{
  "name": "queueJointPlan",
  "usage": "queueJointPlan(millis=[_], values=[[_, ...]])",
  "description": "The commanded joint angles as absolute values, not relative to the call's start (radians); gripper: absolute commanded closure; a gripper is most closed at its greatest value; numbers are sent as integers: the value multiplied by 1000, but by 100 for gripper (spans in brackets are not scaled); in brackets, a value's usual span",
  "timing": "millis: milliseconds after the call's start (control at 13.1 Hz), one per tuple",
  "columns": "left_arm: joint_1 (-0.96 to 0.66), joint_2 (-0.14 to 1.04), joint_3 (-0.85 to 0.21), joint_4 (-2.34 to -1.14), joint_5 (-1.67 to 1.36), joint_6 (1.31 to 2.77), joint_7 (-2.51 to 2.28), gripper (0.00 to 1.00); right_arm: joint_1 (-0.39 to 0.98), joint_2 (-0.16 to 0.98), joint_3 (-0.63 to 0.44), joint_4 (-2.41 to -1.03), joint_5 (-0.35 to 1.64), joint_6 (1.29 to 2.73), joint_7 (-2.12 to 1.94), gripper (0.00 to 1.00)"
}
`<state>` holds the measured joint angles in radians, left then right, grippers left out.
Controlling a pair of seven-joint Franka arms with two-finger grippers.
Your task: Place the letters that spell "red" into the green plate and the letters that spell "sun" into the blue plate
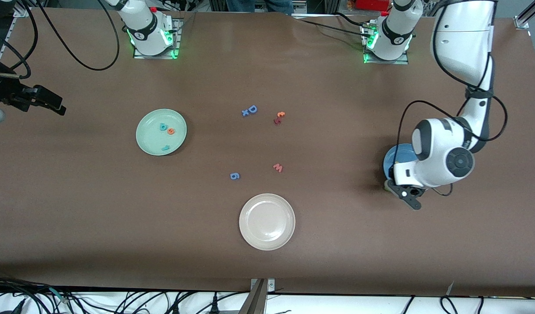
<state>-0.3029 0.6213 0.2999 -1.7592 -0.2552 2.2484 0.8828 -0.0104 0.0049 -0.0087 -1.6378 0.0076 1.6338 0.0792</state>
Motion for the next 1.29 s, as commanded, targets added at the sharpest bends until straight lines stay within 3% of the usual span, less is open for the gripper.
queueJointPlan(millis=[0,380,456,532,609,1217], values=[[-256,598,295,-1808,-267,2235,1006,70,-15,9,-6,-1623,21,1624,71,0],[-267,581,288,-1792,-273,2206,939,70,-15,9,-6,-1623,21,1624,71,0],[-267,581,285,-1792,-276,2206,921,66,-15,9,-6,-1623,21,1624,69,0],[-268,581,284,-1790,-276,2206,911,45,-15,8,-6,-1623,21,1624,71,0],[-271,584,284,-1789,-276,2207,908,0,-15,9,-6,-1623,21,1624,71,0],[-288,584,278,-1763,-279,2214,856,0,-15,9,-6,-1623,21,1624,71,0]])
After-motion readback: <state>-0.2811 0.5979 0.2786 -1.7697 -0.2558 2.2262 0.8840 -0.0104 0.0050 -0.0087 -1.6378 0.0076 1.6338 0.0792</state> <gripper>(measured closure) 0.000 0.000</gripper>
